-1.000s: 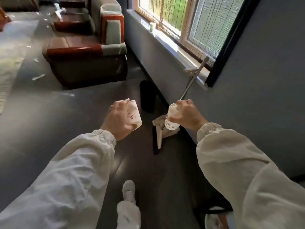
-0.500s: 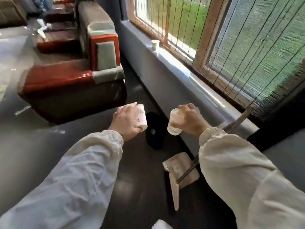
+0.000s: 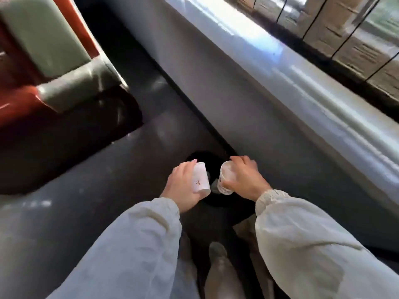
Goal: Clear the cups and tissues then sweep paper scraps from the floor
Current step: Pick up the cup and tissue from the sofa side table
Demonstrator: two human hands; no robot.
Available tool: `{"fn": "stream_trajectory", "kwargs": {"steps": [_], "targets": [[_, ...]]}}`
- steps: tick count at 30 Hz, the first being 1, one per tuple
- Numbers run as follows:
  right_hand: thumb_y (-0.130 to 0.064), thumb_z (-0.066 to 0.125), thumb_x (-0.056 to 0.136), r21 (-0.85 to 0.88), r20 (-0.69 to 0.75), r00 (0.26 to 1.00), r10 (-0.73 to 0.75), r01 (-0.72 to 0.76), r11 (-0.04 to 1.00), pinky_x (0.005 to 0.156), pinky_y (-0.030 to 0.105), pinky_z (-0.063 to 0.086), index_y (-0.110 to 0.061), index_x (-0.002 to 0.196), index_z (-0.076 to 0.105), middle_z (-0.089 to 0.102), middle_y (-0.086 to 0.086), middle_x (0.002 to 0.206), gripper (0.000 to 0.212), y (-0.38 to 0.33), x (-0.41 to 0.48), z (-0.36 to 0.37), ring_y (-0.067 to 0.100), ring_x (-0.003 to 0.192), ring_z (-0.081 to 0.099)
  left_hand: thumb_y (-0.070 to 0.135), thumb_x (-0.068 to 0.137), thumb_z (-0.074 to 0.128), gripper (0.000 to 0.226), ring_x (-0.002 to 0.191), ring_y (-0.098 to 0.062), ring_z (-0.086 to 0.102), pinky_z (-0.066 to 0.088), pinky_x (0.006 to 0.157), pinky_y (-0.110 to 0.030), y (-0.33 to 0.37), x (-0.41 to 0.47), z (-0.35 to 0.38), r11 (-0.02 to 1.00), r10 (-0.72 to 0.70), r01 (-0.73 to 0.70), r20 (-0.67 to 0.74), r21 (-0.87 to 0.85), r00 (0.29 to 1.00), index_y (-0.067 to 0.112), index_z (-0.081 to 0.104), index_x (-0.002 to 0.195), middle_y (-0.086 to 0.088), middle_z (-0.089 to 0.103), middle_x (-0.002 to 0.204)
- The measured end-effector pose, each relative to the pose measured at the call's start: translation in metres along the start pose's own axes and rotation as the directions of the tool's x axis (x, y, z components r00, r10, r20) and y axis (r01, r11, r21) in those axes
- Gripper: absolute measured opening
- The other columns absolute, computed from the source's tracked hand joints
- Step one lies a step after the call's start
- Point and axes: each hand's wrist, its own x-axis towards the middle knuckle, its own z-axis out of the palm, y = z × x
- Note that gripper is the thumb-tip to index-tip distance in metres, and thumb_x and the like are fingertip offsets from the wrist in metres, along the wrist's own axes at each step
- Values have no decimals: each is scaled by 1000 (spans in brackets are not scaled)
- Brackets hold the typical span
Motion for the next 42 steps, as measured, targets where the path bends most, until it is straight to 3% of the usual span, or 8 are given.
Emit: {"fn": "stream_trajectory", "kwargs": {"steps": [6,9,12,20,28,32,37,42], "targets": [[-37,68,76,134,66,984,163,-171,976,105,33,29,-18,145,28,34,5,145,82,31,89,76,29,133,29,34,81,68,90,141,-19,16,10,111,-23,-63,108,76,990,83,-110,257,91,963,13,14,150,-4,21,154],[-38,76,74,162,141,974,179,-201,966,108,38,31,-17,147,25,32,5,149,92,38,116,101,29,137,28,41,80,69,96,145,-19,5,5,116,-33,-88,138,98,970,71,-156,397,185,915,18,9,151,-2,9,158],[-39,73,78,161,141,971,192,-214,964,109,40,31,-17,147,25,29,7,150,87,35,127,103,30,138,27,43,82,66,92,145,-21,4,3,116,-35,-97,152,96,947,100,-216,422,236,901,18,10,151,-4,9,159],[-46,60,87,10,74,996,45,-46,999,110,41,34,-16,147,28,37,8,147,75,-47,130,-12,26,135,34,42,89,57,77,144,-19,10,6,116,-31,-60,158,-35,958,150,-185,166,219,975,16,17,150,-3,17,157],[-53,53,89,-263,16,935,-353,345,901,114,42,24,-21,151,17,25,3,155,79,-249,80,-128,25,143,18,49,92,47,75,146,-12,-5,-6,116,-34,-82,36,-244,948,-43,124,-265,295,963,21,10,151,4,2,160],[-55,53,87,-343,26,792,-611,581,738,118,44,18,-24,152,15,20,5,157,81,-405,37,-133,25,146,12,51,92,43,77,145,-13,-10,-9,116,-36,-139,-79,-361,860,-165,372,-498,350,851,21,6,152,4,-5,160],[-59,52,85,-397,109,583,-805,768,503,117,48,1,-32,151,10,4,5,160,83,-603,-37,-69,25,147,-3,52,92,44,76,145,-15,-10,-7,116,-38,-242,-256,-477,680,-343,702,-753,213,561,22,8,152,3,-8,160],[-57,52,85,-447,187,430,-883,838,313,115,53,-1,-35,150,9,4,4,160,81,-789,-108,41,28,147,-5,56,92,42,76,145,-16,-14,-7,113,-36,-369,-439,-553,496,-438,865,-836,80,329,24,7,152,4,-14,159]]}}
